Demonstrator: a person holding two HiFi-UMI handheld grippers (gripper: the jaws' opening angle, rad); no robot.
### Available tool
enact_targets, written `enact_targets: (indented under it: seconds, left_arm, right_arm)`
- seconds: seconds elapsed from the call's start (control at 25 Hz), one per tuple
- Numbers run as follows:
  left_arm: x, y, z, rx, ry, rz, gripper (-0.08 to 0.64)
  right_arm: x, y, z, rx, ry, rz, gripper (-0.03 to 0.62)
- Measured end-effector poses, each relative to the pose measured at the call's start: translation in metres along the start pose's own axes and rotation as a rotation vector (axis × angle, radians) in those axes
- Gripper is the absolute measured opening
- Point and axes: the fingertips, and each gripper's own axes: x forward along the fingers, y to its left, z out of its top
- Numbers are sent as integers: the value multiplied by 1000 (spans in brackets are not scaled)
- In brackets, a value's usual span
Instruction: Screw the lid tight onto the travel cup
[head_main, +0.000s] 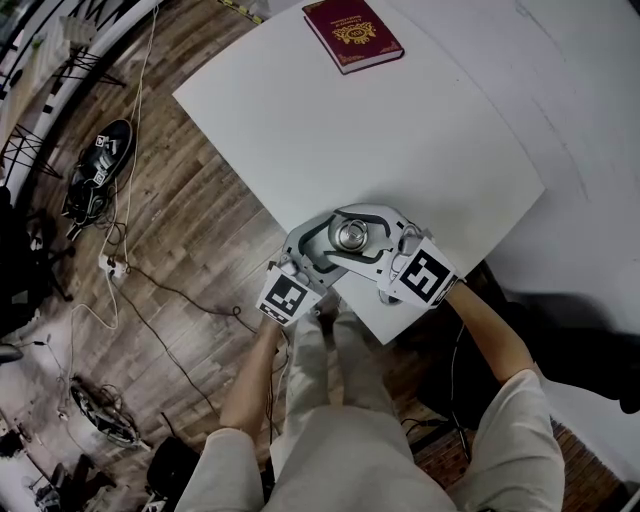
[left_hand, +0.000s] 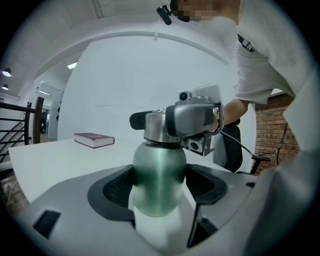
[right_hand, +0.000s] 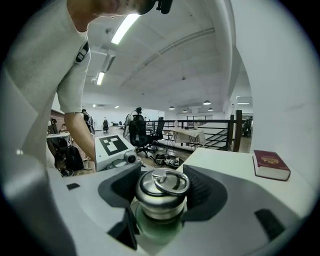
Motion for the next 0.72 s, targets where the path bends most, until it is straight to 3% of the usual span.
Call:
enact_targets:
  seconds: [0.72]
  left_arm:
    - [1,0,-1,-4,11,-7,330]
  right_arm:
    - [-7,-20,1,99,-116,-456,258]
